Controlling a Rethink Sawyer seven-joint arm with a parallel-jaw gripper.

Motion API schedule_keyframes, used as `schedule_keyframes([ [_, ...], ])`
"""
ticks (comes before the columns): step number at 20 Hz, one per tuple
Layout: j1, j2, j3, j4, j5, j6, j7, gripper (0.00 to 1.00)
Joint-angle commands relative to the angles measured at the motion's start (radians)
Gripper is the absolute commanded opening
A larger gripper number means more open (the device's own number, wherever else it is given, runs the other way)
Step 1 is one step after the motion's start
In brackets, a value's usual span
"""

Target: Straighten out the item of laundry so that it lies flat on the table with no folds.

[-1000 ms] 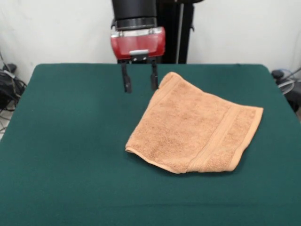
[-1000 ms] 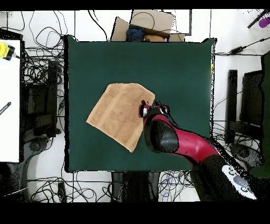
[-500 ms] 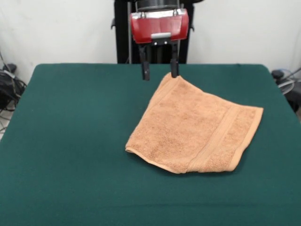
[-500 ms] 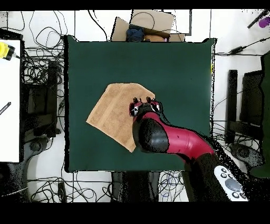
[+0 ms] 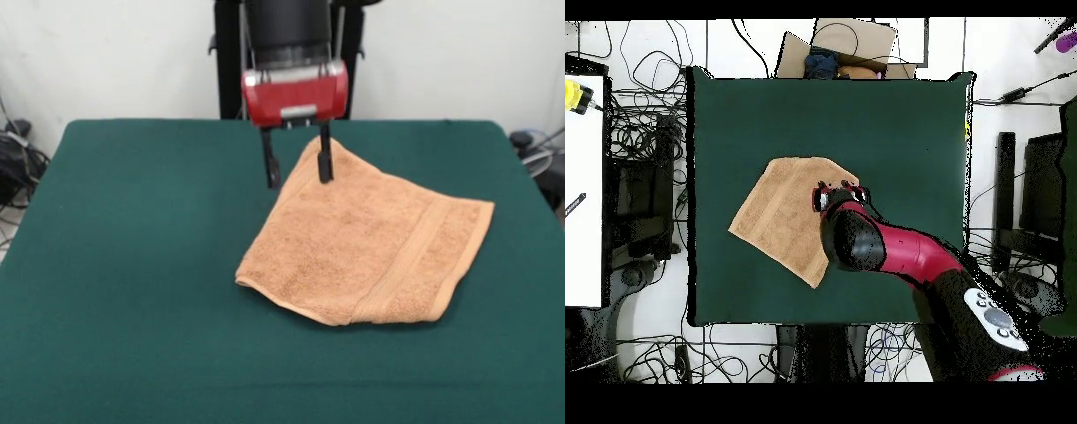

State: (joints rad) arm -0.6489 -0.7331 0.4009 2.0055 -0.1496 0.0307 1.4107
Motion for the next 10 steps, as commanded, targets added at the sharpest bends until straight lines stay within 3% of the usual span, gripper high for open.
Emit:
schedule_keyframes([
  [1,0.035,0.171,-0.089,-0.061,-0.007,0.076,0.131,1.0],
  [5,0.047,0.108,-0.16,-0.091,0.0,0.169,0.11,1.0],
  [10,0.071,0.156,-0.231,-0.135,-0.03,0.139,0.102,1.0],
])
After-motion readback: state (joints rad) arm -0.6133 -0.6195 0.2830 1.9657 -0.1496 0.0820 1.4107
